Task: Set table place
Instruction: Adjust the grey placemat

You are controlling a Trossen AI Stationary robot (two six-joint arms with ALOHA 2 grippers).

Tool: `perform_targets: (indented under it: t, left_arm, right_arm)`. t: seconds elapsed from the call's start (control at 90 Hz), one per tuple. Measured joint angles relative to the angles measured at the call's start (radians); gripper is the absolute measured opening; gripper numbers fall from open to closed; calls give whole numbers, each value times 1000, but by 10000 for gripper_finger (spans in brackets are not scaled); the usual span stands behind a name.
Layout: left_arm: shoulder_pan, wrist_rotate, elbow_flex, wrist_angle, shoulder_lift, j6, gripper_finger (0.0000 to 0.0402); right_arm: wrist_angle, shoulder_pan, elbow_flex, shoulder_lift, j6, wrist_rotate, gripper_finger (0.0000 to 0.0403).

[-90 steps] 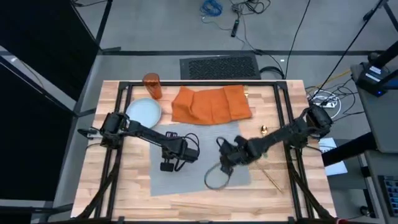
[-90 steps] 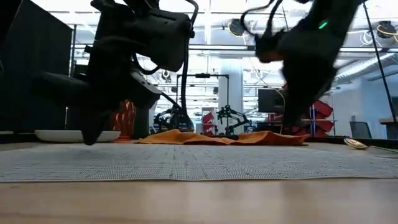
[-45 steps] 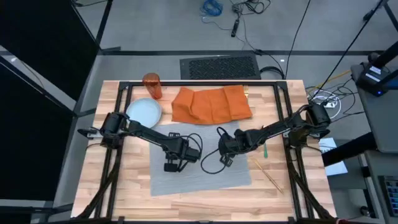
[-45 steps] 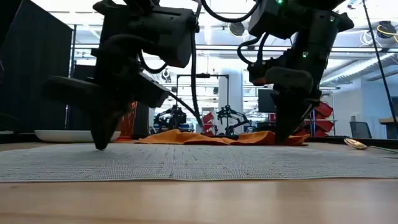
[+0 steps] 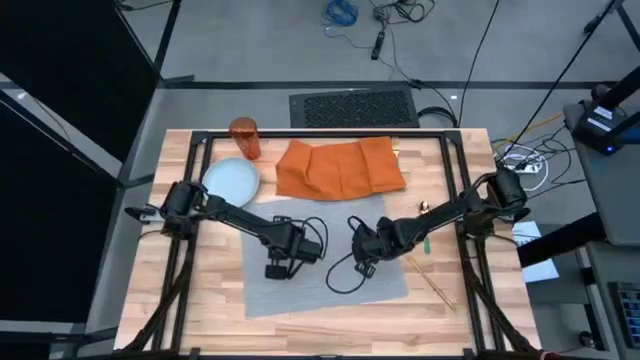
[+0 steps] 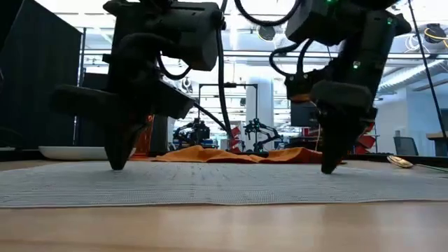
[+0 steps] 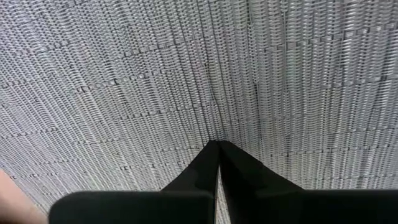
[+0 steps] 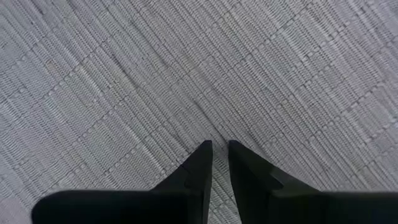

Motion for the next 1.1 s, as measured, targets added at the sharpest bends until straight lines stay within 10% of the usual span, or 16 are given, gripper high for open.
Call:
perform_targets:
  t: [1.1]
  left_arm:
    - [-98, 35, 0, 42, 1, -75, 0]
  right_arm:
    - [83, 232, -2, 10, 239, 16, 38]
